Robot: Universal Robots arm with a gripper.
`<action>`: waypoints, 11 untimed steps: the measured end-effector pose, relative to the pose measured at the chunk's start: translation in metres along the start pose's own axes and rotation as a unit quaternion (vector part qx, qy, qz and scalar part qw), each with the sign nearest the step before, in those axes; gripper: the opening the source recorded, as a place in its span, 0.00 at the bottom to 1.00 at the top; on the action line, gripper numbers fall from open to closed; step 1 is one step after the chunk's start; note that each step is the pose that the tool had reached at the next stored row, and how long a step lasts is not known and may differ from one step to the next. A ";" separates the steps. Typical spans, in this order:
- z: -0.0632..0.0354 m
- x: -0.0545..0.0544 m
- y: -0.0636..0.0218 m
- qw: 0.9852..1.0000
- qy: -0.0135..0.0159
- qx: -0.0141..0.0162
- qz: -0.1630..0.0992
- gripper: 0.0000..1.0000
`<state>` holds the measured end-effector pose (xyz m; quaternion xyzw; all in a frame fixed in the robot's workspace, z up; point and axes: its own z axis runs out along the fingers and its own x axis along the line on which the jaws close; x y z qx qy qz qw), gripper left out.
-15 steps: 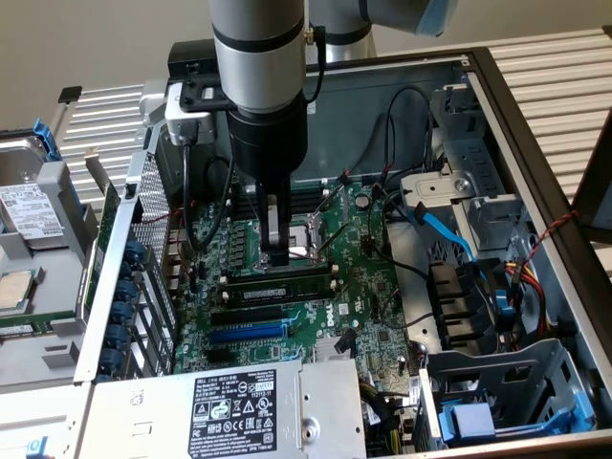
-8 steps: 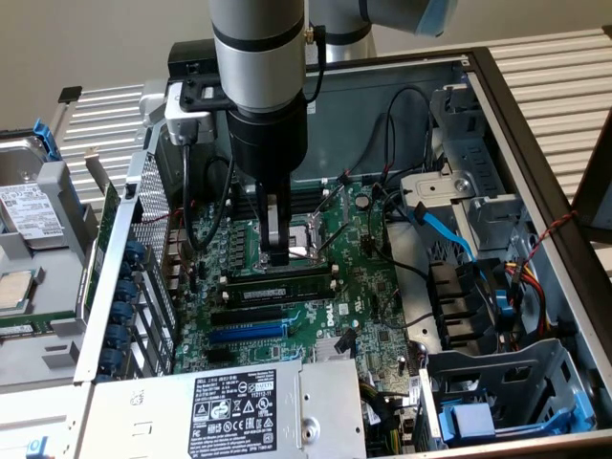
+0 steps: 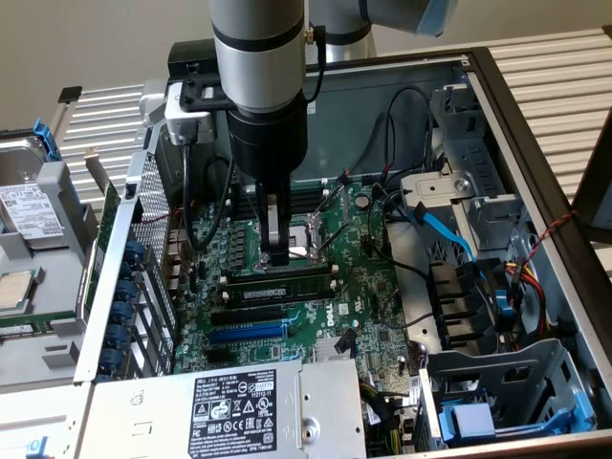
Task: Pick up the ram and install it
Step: 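Press down the ram until it locks into place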
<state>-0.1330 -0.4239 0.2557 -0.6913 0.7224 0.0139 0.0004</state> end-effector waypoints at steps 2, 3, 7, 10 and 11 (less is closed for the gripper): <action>0.0001 0.000 0.0000 1.000 0.000 0.000 0.012 0.11; 0.0001 0.000 0.0000 1.000 0.000 0.000 0.020 0.11; 0.0002 0.000 0.0000 0.999 -0.001 0.001 0.053 0.11; 0.0003 0.000 0.0001 0.997 -0.002 0.002 0.079 0.11; 0.0003 0.000 0.0001 0.996 -0.002 0.002 0.087 0.11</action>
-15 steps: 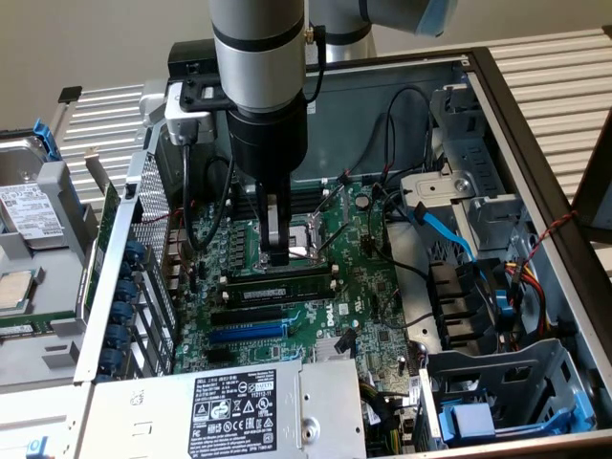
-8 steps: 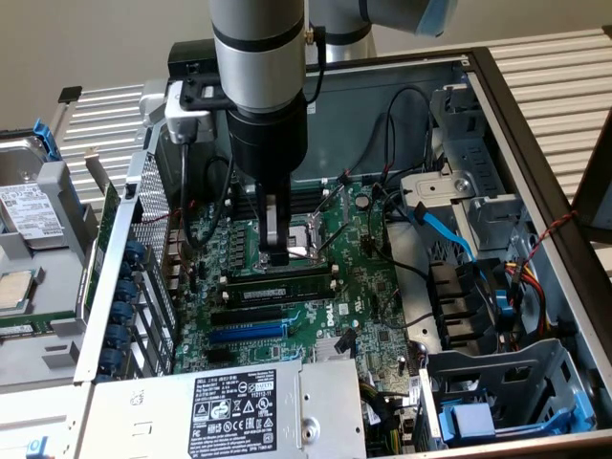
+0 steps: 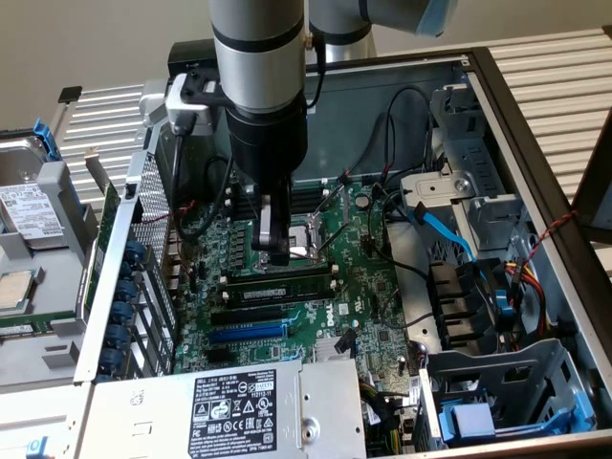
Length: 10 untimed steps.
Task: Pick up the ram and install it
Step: 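Press down the ram until it locks into place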
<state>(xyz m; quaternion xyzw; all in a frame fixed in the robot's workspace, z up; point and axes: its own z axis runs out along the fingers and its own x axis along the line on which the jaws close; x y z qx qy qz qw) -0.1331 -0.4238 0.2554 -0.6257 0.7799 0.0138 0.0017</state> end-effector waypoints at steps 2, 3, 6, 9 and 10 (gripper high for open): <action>0.0000 0.000 0.0000 1.000 0.000 0.000 0.017 0.11; 0.0001 0.000 0.0000 1.000 0.000 0.001 0.026 0.11; 0.0001 0.000 0.0000 0.999 -0.001 0.001 0.052 0.11; 0.0002 0.000 0.0000 0.997 -0.002 0.002 0.077 0.11; 0.0002 0.000 0.0000 0.996 -0.002 0.002 0.086 0.11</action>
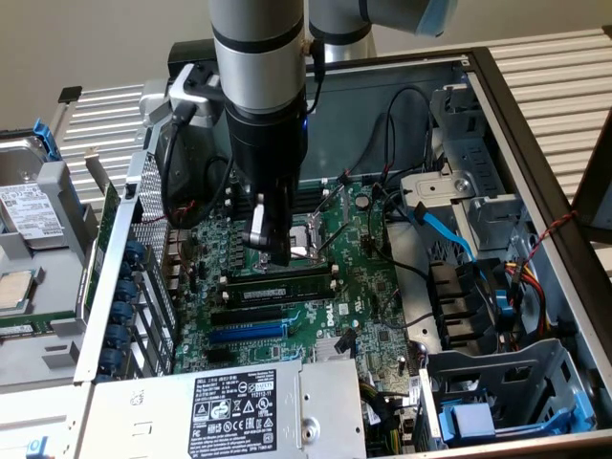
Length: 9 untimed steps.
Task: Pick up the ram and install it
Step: 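Press down the ram until it locks into place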
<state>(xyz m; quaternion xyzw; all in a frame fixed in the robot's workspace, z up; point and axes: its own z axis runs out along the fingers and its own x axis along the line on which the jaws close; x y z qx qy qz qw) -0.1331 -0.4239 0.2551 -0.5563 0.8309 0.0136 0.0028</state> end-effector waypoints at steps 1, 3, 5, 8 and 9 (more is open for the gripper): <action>0.0000 0.000 0.0000 1.000 0.000 0.000 0.009 0.11; 0.0001 0.000 0.0000 1.000 -0.001 0.001 0.026 0.11; 0.0001 0.000 0.0000 0.999 -0.001 0.001 0.043 0.11; 0.0002 0.000 0.0000 0.998 -0.001 0.001 0.068 0.11; 0.0002 0.000 0.0000 0.997 -0.002 0.002 0.077 0.11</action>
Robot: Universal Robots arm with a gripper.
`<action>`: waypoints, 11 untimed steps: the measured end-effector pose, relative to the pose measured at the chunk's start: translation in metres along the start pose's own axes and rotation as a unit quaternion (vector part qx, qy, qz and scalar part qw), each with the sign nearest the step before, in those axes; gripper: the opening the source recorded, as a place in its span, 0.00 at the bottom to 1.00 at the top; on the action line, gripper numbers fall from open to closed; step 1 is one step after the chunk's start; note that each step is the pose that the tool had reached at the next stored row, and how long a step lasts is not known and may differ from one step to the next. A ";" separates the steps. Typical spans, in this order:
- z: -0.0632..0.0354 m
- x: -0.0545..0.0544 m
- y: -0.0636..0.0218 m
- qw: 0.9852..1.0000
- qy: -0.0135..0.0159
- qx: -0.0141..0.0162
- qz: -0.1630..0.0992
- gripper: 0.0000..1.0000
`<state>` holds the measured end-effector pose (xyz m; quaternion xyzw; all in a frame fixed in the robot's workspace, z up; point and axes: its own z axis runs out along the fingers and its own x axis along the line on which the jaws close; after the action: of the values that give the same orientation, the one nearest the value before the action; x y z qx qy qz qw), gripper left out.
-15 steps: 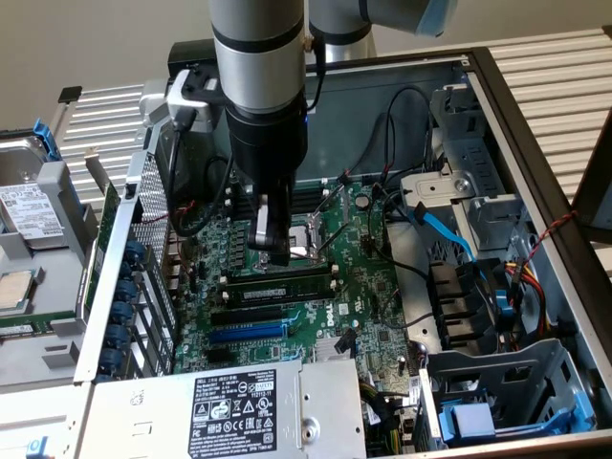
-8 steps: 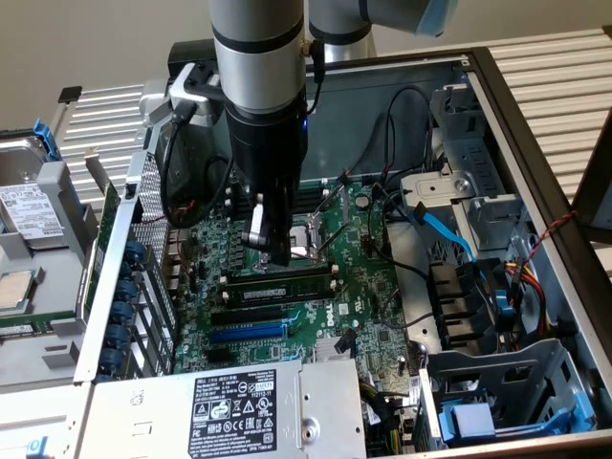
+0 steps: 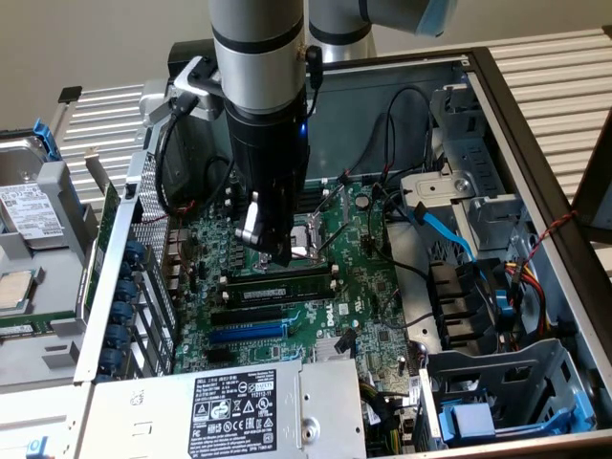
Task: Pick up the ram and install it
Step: 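Press down the ram until it locks into place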
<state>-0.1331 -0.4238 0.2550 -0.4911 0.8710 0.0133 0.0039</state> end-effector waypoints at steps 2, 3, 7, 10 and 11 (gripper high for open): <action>0.0000 0.000 0.0000 1.000 0.000 0.000 0.017 0.11; 0.0000 0.000 0.0000 1.000 0.000 0.000 0.025 0.11; 0.0001 0.000 0.0000 0.998 -0.001 0.001 0.059 0.11; 0.0001 0.000 0.0000 0.996 -0.002 0.002 0.084 0.11; 0.0001 0.000 0.0000 0.996 -0.002 0.002 0.092 0.11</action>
<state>-0.1330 -0.4239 0.2549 -0.4090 0.9124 0.0129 0.0051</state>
